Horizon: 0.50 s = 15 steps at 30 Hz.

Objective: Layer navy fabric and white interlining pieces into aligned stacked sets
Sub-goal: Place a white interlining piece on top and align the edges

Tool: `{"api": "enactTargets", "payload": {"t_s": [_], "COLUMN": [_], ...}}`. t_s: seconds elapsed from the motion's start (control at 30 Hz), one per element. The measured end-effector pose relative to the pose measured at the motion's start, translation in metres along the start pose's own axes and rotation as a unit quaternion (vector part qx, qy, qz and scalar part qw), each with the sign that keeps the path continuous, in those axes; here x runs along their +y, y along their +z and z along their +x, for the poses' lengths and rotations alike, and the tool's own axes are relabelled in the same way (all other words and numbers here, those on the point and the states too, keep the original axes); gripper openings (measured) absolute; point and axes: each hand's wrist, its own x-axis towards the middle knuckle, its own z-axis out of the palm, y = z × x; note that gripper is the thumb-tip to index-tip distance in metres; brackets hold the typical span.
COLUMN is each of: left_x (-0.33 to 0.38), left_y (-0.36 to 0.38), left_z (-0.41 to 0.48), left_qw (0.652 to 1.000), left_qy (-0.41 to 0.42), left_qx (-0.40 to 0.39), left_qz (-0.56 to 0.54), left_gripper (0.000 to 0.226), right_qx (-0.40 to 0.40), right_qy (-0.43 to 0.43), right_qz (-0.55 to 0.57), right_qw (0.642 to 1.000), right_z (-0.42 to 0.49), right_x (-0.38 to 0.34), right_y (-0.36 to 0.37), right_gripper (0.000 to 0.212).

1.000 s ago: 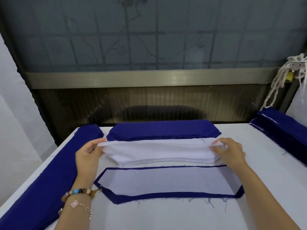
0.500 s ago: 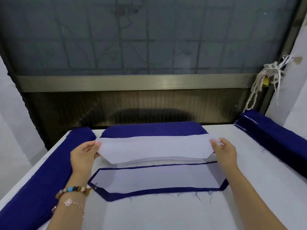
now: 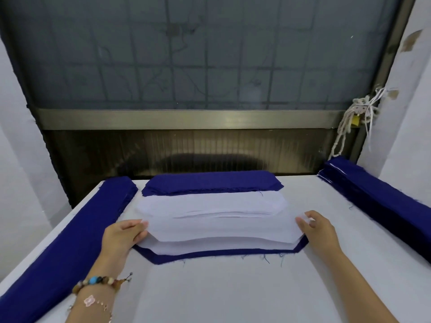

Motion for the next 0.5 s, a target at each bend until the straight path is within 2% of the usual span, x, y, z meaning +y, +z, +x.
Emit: {"api": "enactTargets", "payload": {"t_s": [0.2,0.33,0.43,0.5], "left_x": [-0.011,-0.014,-0.012,-0.011], "left_y": [-0.008,-0.007,-0.004,-0.002], "left_z": [0.000,-0.003,-0.007,-0.008], "left_qw": [0.993,0.961,0.944,0.936], "left_qy": [0.053,0.131,0.163,0.163], "left_qx": [-0.003,0.013,0.020,0.017], "left_qz": [0.107,0.241,0.287,0.311], "left_gripper": [0.006,0.012,0.006,0.015], "right_qx": [-0.007,-0.005,-0.001,0.000], "right_qy": [-0.025,-0.040,-0.037,-0.033], "right_qz": [-0.071,-0.103,-0.099,-0.099], "right_qw": [0.997,0.994,0.994,0.995], "right_z": [-0.006,-0.008,-0.008,-0.008], "right_x": [0.003,0.001,0.000,0.001], "right_y": [0.001,0.001,0.002,0.001], "right_gripper": [0.007,0.011,0.014,0.013]}}
